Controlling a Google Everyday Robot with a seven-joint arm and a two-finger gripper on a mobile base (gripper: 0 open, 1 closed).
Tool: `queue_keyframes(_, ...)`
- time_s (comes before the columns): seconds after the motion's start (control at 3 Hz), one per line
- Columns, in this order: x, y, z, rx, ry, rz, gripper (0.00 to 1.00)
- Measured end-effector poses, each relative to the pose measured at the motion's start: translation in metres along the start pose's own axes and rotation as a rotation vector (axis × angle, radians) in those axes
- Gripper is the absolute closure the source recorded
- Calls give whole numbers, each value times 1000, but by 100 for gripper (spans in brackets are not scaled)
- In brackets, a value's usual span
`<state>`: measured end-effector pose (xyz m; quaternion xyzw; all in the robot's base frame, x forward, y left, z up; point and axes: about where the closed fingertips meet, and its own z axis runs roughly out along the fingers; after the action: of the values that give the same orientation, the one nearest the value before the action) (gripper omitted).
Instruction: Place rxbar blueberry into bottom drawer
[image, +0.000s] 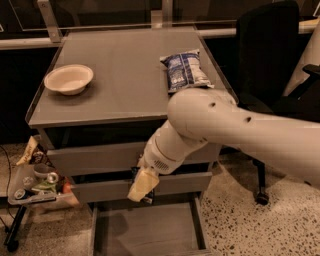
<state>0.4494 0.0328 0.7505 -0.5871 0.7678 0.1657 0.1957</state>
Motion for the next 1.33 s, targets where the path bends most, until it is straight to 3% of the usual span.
queue_keyframes(0.33,51,11,58,-43,-63,143,100)
queue_keyframes(0.67,85,-4,124,-50,-172,291,100)
queue_keyframes(1.33,94,-12,141,-67,-206,320,100)
